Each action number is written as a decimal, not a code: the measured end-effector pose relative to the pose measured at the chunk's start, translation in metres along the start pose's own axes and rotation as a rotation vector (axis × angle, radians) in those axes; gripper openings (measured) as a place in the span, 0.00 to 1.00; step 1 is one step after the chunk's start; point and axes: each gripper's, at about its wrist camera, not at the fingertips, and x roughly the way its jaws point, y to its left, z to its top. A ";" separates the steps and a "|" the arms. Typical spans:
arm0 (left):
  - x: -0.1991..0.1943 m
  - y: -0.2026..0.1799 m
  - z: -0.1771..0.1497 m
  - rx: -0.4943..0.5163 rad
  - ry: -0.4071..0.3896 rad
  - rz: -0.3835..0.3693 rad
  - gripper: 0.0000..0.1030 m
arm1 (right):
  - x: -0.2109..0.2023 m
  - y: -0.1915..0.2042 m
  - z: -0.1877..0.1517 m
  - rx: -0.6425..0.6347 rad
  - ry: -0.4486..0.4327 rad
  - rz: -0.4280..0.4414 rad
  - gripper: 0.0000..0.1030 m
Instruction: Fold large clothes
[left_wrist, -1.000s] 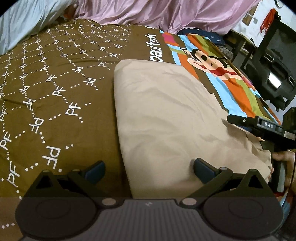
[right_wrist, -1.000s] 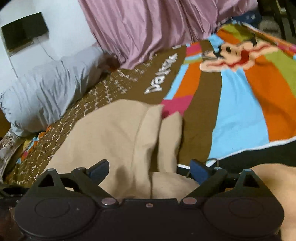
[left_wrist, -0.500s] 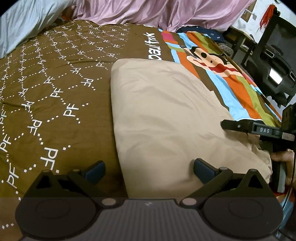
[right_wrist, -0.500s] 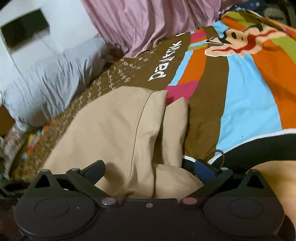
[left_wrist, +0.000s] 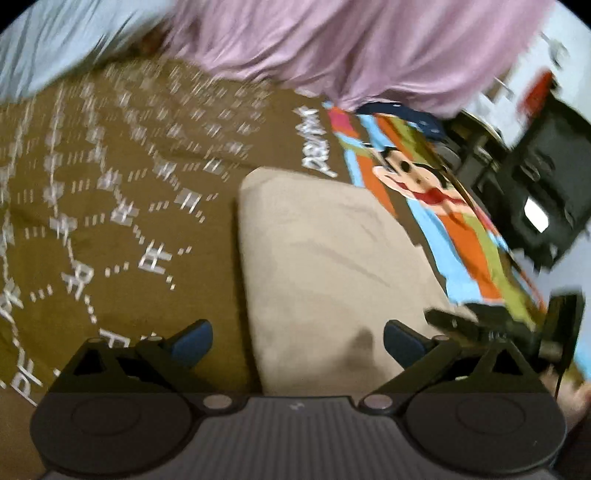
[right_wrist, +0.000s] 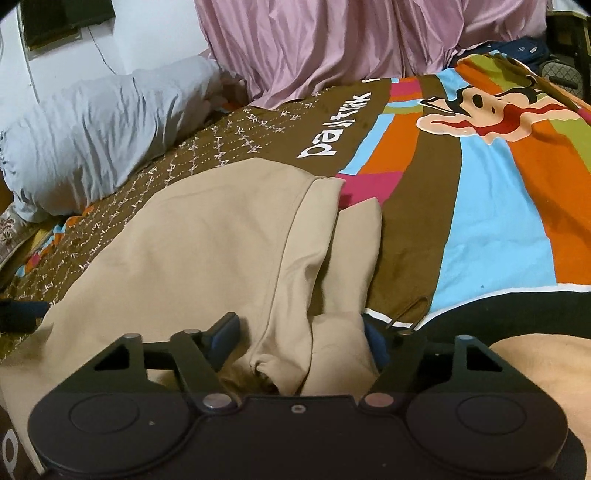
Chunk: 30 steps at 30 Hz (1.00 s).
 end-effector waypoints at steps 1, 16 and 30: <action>0.008 0.009 0.005 -0.046 0.026 -0.011 0.87 | 0.000 -0.001 0.000 0.000 -0.002 0.003 0.64; 0.044 -0.003 0.017 0.014 0.159 -0.073 0.47 | -0.008 -0.009 -0.003 0.118 -0.044 0.051 0.40; -0.043 -0.041 0.041 0.413 -0.097 0.029 0.28 | -0.047 0.076 0.035 0.163 -0.323 0.265 0.20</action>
